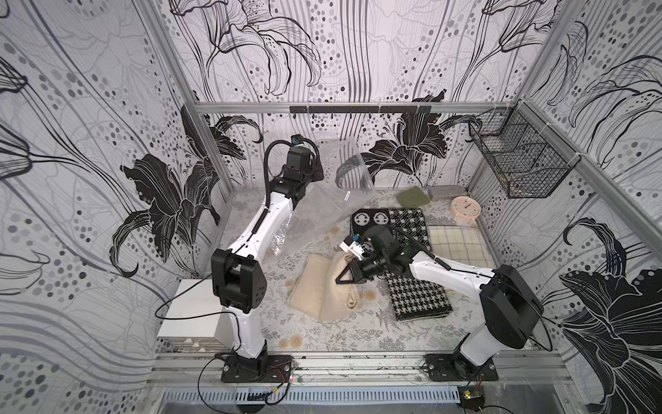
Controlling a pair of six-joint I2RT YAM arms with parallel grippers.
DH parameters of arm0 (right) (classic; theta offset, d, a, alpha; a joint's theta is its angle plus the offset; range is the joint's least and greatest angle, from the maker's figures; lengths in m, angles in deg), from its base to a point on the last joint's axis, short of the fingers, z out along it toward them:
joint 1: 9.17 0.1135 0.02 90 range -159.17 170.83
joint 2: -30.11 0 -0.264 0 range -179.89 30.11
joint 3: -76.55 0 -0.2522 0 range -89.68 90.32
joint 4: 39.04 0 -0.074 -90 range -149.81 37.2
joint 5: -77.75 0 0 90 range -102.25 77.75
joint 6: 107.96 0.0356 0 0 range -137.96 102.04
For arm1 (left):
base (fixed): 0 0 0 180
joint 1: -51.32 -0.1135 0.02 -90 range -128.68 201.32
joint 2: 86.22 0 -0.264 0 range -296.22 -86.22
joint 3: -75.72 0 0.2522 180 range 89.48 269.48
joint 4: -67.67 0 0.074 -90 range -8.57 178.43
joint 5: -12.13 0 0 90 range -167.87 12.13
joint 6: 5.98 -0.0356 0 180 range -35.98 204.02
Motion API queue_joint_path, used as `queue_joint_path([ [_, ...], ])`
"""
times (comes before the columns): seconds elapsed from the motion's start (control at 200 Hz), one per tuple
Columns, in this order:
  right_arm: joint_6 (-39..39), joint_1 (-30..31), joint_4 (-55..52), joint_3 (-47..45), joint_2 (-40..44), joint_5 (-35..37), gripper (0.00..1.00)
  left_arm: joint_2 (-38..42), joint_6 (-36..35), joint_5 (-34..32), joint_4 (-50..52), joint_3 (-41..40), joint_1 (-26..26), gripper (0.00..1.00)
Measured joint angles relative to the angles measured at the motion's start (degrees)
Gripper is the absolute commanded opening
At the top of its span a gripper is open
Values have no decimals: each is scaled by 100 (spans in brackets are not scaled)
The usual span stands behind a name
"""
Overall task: Take the scarf out of the vacuum bag
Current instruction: Place the scarf at the center of the board.
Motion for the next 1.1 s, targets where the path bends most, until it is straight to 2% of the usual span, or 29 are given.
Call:
queue_joint_path([
  [0.215,-168,-201,-46,-293,-66,44,0,-20,37,68,-35,-81,0,0],
  [0.436,-256,-201,122,-289,-938,90,0,-20,52,74,-59,-81,2,0],
  [0.586,-352,-251,-136,-212,-984,352,0,-20,50,92,-59,-81,9,0],
  [0.836,-772,-601,-1480,-81,-442,1338,0,-57,50,140,-61,-79,46,0],
  [0.991,-975,-597,-2218,275,-428,1891,0,-92,48,155,-59,-79,50,0],
  [1.102,-1045,-595,-2385,411,-544,2022,0,-90,48,155,-61,-79,50,0],
])
